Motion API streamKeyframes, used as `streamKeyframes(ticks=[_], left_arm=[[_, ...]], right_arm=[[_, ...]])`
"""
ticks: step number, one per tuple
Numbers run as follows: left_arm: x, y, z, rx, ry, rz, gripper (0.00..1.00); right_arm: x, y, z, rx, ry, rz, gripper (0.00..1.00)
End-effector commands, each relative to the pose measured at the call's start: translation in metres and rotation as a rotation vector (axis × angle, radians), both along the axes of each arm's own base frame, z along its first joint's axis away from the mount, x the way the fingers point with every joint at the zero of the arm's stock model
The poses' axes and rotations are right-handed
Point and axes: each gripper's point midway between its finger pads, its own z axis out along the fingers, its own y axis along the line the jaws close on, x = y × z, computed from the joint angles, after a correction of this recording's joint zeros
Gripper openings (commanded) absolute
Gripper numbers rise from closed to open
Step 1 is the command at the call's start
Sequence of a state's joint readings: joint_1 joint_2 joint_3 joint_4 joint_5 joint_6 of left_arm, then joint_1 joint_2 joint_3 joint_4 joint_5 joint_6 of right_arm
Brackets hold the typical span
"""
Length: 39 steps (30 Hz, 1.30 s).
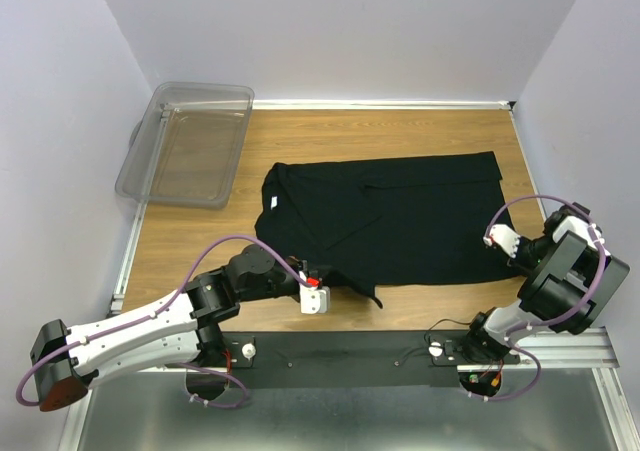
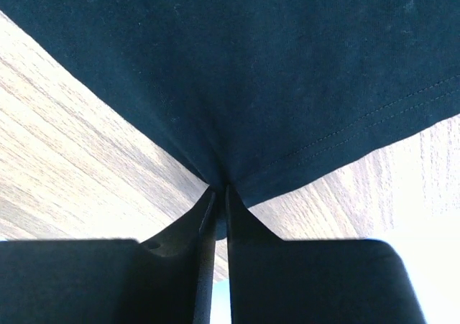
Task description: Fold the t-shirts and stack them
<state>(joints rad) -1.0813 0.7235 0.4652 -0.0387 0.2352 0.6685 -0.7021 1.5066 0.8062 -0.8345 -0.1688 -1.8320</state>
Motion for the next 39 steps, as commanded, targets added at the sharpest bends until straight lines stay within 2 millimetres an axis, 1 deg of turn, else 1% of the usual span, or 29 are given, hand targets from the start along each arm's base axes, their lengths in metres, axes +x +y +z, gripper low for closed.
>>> streamKeyframes(ticks=[1,4,5,6,7,10,11,12,13,14,15,16,17,18,19,21,22,24,25,26,27,28,30,31,33,34,37,39], left_arm=[[0.005,0.002,0.007,-0.035,-0.016,0.033,0.00],[0.012,0.007,0.010,-0.047,-0.018,0.073,0.00],[0.016,0.006,0.020,-0.082,-0.036,0.087,0.00],[0.020,0.008,0.021,-0.091,-0.036,0.110,0.00],[0.028,0.012,0.024,-0.104,-0.035,0.150,0.00],[0.040,0.017,0.034,-0.140,-0.037,0.200,0.00],[0.049,0.021,0.037,-0.156,-0.027,0.236,0.00],[0.053,0.023,0.040,-0.166,-0.025,0.253,0.00],[0.059,0.025,0.045,-0.187,-0.027,0.272,0.00],[0.063,0.026,0.046,-0.194,-0.020,0.283,0.00],[0.073,0.031,0.051,-0.213,-0.017,0.316,0.00],[0.076,0.030,0.051,-0.212,-0.007,0.312,0.00],[0.080,0.030,0.051,-0.215,-0.003,0.318,0.00],[0.088,0.033,0.058,-0.236,-0.006,0.340,0.00],[0.091,0.031,0.054,-0.225,0.011,0.334,0.00],[0.098,0.031,0.055,-0.229,0.010,0.343,0.00],[0.105,0.031,0.057,-0.231,0.002,0.354,0.00],[0.113,0.030,0.060,-0.235,-0.004,0.366,0.00],[0.118,0.029,0.069,-0.252,-0.020,0.373,0.00],[0.125,0.029,0.065,-0.240,-0.016,0.387,0.00],[0.131,0.029,0.066,-0.237,-0.022,0.397,0.00],[0.141,0.029,0.069,-0.237,-0.028,0.416,0.00],[0.150,0.028,0.071,-0.231,-0.037,0.422,0.00],[0.157,0.026,0.070,-0.229,-0.036,0.427,0.00],[0.164,0.024,0.075,-0.234,-0.034,0.427,0.00],[0.169,0.023,0.070,-0.221,-0.023,0.432,0.00],[0.177,0.027,0.067,-0.212,-0.019,0.454,0.00],[0.181,0.030,0.065,-0.207,-0.021,0.467,0.00]], right_arm=[[0.000,-0.003,-0.007,0.000,-0.001,-0.028,0.13],[0.006,0.000,0.005,0.023,-0.022,-0.025,0.10],[0.007,0.004,0.010,0.046,-0.024,-0.021,0.10],[0.008,0.006,0.013,0.057,-0.028,-0.019,0.10],[0.007,0.009,0.017,0.073,-0.028,-0.014,0.09],[0.016,0.014,0.026,0.112,-0.063,-0.014,0.08],[0.015,0.018,0.027,0.138,-0.056,-0.018,0.08],[0.020,0.020,0.029,0.159,-0.071,-0.023,0.07],[0.026,0.018,0.034,0.165,-0.086,-0.026,0.07],[0.029,0.020,0.036,0.180,-0.087,-0.032,0.07],[0.031,0.024,0.036,0.209,-0.082,-0.035,0.07],[0.037,0.021,0.040,0.213,-0.094,-0.050,0.07],[0.040,0.024,0.041,0.230,-0.099,-0.053,0.07],[0.042,0.025,0.040,0.242,-0.094,-0.058,0.07],[0.048,0.026,0.043,0.240,-0.100,-0.052,0.07],[0.054,0.029,0.044,0.253,-0.107,-0.062,0.07],[0.057,0.032,0.043,0.264,-0.101,-0.071,0.07],[0.070,0.031,0.049,0.277,-0.126,-0.081,0.07],[0.075,0.031,0.050,0.282,-0.131,-0.088,0.07],[0.079,0.030,0.048,0.295,-0.121,-0.111,0.07],[0.083,0.028,0.049,0.299,-0.124,-0.120,0.07],[0.092,0.024,0.054,0.299,-0.145,-0.126,0.07],[0.098,0.023,0.051,0.317,-0.130,-0.157,0.07],[0.104,0.022,0.055,0.318,-0.145,-0.159,0.07],[0.111,0.024,0.054,0.331,-0.144,-0.166,0.07],[0.113,0.024,0.054,0.332,-0.143,-0.171,0.07],[0.122,0.028,0.050,0.346,-0.134,-0.188,0.07],[0.130,0.026,0.052,0.348,-0.142,-0.207,0.07]])
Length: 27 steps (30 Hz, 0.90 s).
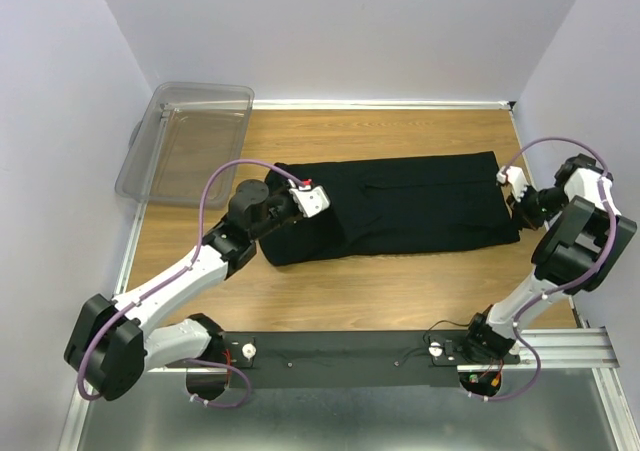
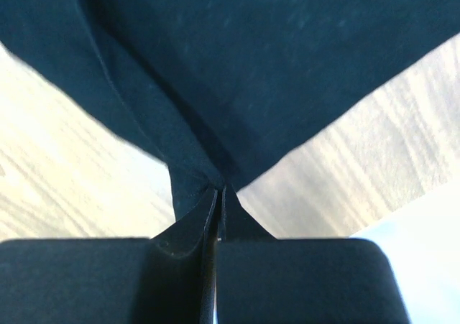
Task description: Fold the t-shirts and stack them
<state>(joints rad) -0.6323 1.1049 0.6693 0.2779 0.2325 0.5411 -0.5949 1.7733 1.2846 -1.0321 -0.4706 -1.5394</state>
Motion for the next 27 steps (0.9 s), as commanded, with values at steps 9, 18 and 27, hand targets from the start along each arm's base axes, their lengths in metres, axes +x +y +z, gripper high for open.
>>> streamKeyframes(ticks=[9,18,27], left_arm=[[0.026,0.004,0.005,-0.001,-0.025,0.026,0.00],[0.051,0.009,-0.001,0.033,-0.003,0.074,0.00],[0.067,-0.001,-0.012,0.062,0.025,0.055,0.00]], right_arm=[[0.041,0.013,0.001,0.070,-0.015,-0.071,0.08],[0.062,0.003,0.001,0.059,-0.015,-0.132,0.07],[0.058,0.000,-0.014,0.043,0.022,-0.152,0.09]])
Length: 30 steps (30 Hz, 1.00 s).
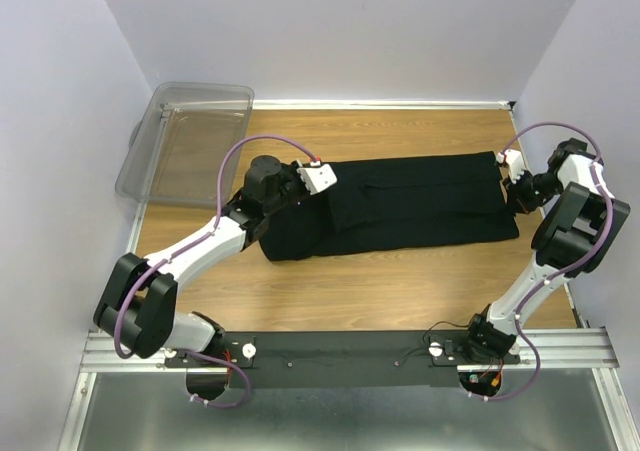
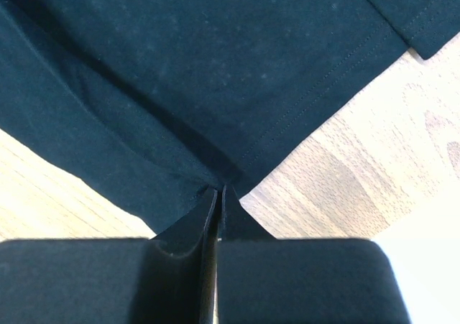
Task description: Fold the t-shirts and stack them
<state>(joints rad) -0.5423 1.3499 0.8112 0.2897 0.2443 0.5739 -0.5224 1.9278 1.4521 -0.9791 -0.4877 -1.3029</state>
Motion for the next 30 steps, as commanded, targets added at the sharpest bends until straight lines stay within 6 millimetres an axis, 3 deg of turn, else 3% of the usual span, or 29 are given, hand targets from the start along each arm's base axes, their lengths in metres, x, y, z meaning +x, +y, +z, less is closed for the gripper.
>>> streamKeyframes(ticks=[1,9,22,24,30], left_arm=[[0.008,-0.005,0.013,-0.008,-0.028,-0.018,0.00],[0.010,-0.006,0.012,-0.004,-0.025,-0.020,0.00],[0.018,-0.012,0.014,0.008,-0.027,-0.032,0.00],[0.021,-0.013,0.017,0.012,-0.031,-0.032,0.00],[0.029,-0.019,0.012,0.033,-0.017,-0.042,0.00]], right_arm=[[0.005,-0.003,-0.009,-0.007,0.006,-0.021,0.09],[0.008,-0.005,-0.014,-0.011,0.014,-0.044,0.10],[-0.004,-0.012,-0.022,-0.065,0.058,-0.065,0.10],[-0.004,-0.013,-0.023,-0.070,0.060,-0.070,0.13],[0.002,-0.011,-0.015,-0.052,0.031,-0.112,0.41]])
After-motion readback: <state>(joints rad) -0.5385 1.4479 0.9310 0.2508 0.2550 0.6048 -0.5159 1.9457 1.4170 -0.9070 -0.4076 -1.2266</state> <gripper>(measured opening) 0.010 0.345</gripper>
